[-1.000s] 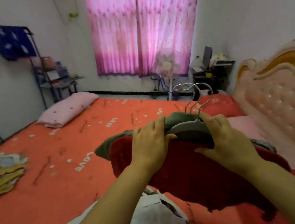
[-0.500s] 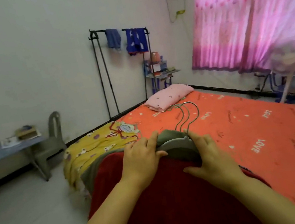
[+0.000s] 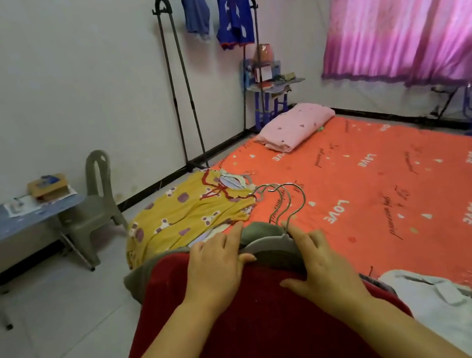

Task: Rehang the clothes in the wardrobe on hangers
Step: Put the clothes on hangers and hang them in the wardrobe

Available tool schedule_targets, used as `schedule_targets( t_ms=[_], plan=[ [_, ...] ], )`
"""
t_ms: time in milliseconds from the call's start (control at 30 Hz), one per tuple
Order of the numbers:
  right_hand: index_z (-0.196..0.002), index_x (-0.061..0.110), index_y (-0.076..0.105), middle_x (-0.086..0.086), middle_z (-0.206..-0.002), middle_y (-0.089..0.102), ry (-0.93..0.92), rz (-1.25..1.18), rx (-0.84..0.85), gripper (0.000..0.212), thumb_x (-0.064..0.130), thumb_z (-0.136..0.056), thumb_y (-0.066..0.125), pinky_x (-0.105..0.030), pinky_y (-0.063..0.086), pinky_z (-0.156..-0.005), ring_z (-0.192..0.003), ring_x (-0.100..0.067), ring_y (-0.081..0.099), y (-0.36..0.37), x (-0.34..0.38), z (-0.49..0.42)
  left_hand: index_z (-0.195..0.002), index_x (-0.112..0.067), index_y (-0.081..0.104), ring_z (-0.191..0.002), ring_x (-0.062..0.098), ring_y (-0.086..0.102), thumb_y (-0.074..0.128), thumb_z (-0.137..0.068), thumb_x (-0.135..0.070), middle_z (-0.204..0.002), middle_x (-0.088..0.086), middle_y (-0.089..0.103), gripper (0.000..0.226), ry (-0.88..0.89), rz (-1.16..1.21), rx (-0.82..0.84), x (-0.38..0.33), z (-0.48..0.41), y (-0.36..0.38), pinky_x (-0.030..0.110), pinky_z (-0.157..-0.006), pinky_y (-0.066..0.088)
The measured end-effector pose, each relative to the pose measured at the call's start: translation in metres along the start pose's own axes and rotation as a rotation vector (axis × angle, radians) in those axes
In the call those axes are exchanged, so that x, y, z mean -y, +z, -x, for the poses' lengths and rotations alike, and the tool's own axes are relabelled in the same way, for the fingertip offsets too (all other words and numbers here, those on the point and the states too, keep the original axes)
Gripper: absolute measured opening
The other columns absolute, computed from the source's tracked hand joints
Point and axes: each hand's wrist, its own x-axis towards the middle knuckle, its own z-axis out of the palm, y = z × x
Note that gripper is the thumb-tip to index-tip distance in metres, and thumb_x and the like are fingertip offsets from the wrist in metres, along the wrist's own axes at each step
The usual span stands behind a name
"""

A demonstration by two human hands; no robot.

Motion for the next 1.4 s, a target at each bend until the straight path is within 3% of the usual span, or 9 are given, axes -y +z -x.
schedule_targets(
  t_ms=[200,333,567,833,1100,1400],
  plan=[
    [-0.137,0.050,0.001,0.008,-0.109,0.033,0.056,0.017,-0.002,0.098,0.044,-0.072,0.074,-0.037,0.050,-0.072,-0.094,-0.025,0.056,0.033,-0.009,-0.067,-0.147,-0.027,0.019,-0.118,0.014,0.043,0.037,-0.093,-0.051,-0.124,-0.005,0.051,0.062,0.040,0.031,0.045,0.046,-0.063,0.037,0.029,-0.094,0.026],
    [-0.133,0.052,-0.003,0.008,-0.111,0.034,0.079,0.021,0.000,0.100,0.044,-0.072,0.075,-0.032,0.047,-0.068,-0.092,-0.022,0.057,0.056,-0.033,-0.121,-0.147,-0.027,0.019,-0.114,0.015,0.045,0.037,-0.093,-0.051,-0.124,-0.004,0.052,0.062,0.039,0.044,0.082,0.070,-0.114,0.074,0.029,-0.094,0.027],
    [-0.145,0.040,0.006,0.006,-0.114,0.035,0.191,-0.020,0.036,0.100,0.046,-0.072,0.074,-0.030,0.047,-0.073,-0.095,-0.020,0.055,0.086,-0.079,-0.202,-0.146,-0.026,0.022,-0.118,0.014,0.043,0.039,-0.093,-0.051,-0.125,-0.006,0.052,0.062,0.112,0.019,0.142,0.094,-0.209,0.130,0.029,-0.093,0.027],
    [-0.145,0.042,0.007,0.005,-0.116,0.036,0.398,-0.015,0.061,0.099,0.045,-0.072,0.073,-0.035,0.049,-0.079,-0.101,-0.022,0.055,0.104,-0.143,-0.261,-0.146,-0.028,0.019,-0.117,0.017,0.044,0.037,-0.093,-0.052,-0.124,-0.004,0.051,0.061,0.219,0.055,0.300,0.088,-0.302,0.207,0.032,-0.097,0.027],
    [-0.145,0.041,0.008,0.006,-0.116,0.036,0.629,0.051,0.033,0.098,0.045,-0.072,0.074,-0.033,0.047,-0.077,-0.102,-0.021,0.054,0.126,-0.203,-0.313,-0.145,-0.028,0.021,-0.116,0.020,0.047,0.040,-0.092,-0.052,-0.121,-0.003,0.053,0.061,0.375,0.147,0.428,0.077,-0.391,0.296,0.033,-0.095,0.028],
    [-0.142,0.044,0.008,0.006,-0.112,0.033,0.780,0.090,0.072,0.098,0.044,-0.071,0.075,-0.034,0.049,-0.072,-0.095,-0.022,0.056,0.164,-0.282,-0.345,-0.139,-0.029,0.028,-0.110,0.021,0.051,0.043,-0.091,-0.051,-0.117,-0.002,0.056,0.055,0.429,0.214,0.524,0.054,-0.443,0.395,0.034,-0.088,0.031]
  ],
)
